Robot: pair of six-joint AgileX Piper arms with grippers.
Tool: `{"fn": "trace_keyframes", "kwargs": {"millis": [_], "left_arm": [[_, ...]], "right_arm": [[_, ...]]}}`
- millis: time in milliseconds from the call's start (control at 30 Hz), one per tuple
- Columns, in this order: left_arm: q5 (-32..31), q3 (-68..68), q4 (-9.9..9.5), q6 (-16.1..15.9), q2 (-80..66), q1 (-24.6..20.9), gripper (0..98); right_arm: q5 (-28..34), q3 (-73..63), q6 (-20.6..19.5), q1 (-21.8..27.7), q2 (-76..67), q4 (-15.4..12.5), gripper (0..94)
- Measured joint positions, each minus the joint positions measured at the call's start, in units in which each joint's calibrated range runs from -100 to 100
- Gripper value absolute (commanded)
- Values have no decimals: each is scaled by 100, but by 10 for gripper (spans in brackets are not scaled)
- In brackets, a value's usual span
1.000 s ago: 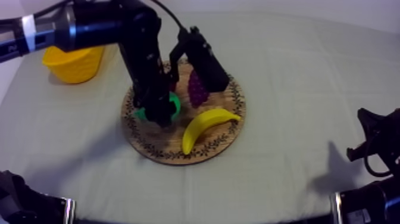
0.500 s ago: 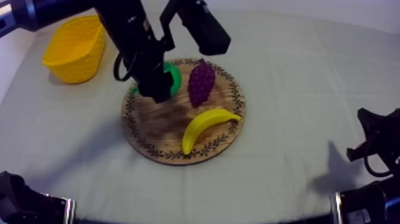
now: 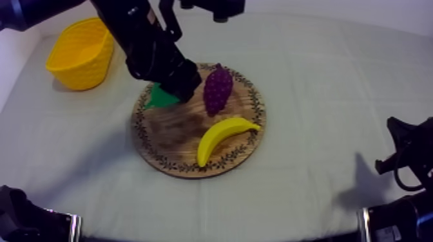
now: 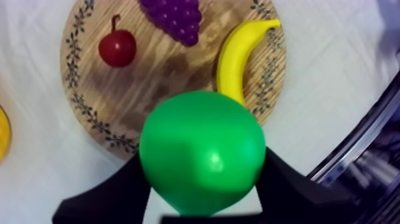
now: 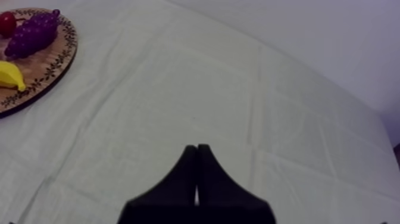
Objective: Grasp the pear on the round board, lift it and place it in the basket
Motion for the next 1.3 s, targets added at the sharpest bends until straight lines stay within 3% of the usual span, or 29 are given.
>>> {"fn": "trace_keyframes", "kwargs": {"millis": [300, 500, 867, 1300], "left_arm": [[-278, 198, 344, 1047, -272, -4, 507], [-565, 328, 432, 1431, -389, 12, 511], [-276, -172, 266, 1169, -357, -398, 514], [150, -836, 57, 667, -180, -1478, 504]], "right_arm": [[0, 0, 0, 0, 0, 0, 4], [0, 0, 0, 0, 0, 0, 4], [0, 0, 0, 0, 0, 0, 4], [0, 0, 0, 0, 0, 0, 4]]}}
